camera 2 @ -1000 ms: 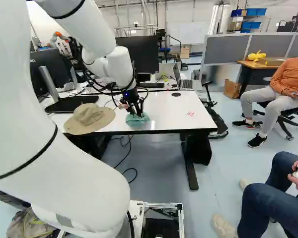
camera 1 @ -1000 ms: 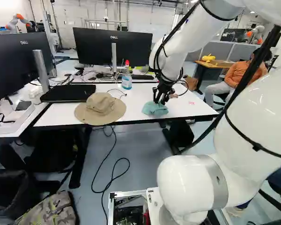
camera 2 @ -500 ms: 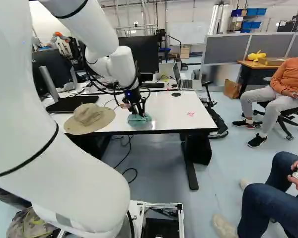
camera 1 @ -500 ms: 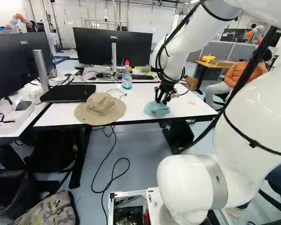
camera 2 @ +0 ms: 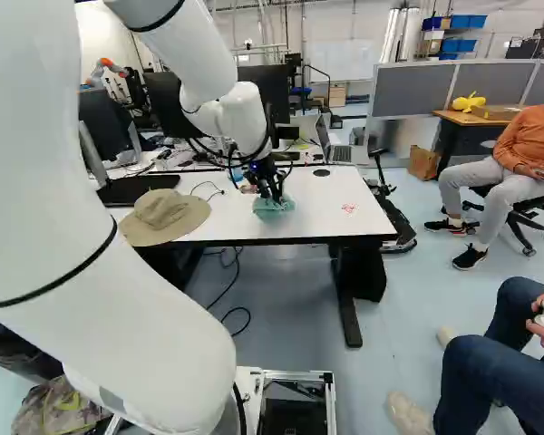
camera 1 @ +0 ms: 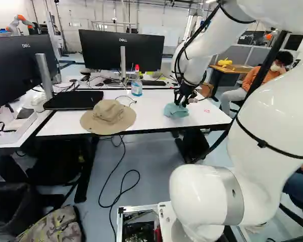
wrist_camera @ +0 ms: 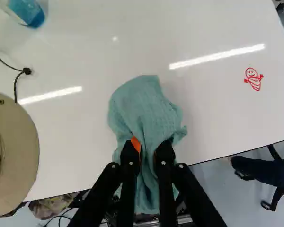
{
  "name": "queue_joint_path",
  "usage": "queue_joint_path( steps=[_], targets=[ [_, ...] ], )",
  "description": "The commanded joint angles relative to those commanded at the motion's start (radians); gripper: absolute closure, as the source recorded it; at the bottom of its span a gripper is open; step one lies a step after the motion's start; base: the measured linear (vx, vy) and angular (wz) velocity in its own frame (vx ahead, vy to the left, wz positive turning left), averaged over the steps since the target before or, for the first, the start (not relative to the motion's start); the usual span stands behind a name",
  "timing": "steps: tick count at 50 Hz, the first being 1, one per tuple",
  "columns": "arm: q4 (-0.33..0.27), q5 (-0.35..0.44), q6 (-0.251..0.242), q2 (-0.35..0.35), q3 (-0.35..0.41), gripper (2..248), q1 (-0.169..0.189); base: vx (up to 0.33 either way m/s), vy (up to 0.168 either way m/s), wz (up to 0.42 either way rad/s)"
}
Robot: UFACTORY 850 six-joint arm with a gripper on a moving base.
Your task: Clean the table with the green towel
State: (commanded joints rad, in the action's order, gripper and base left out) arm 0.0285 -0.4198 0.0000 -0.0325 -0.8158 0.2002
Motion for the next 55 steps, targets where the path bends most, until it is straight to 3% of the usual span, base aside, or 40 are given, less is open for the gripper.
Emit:
queue_joint_path(
  steps=[33,55],
  targets=[
    [0.000,0.049,0.000,0.059,-0.060,202,0.121,0.000,0.000,0.000],
    [0.000,0.134,0.000,0.151,-0.141,202,0.186,0.000,0.000,0.000]
  ],
)
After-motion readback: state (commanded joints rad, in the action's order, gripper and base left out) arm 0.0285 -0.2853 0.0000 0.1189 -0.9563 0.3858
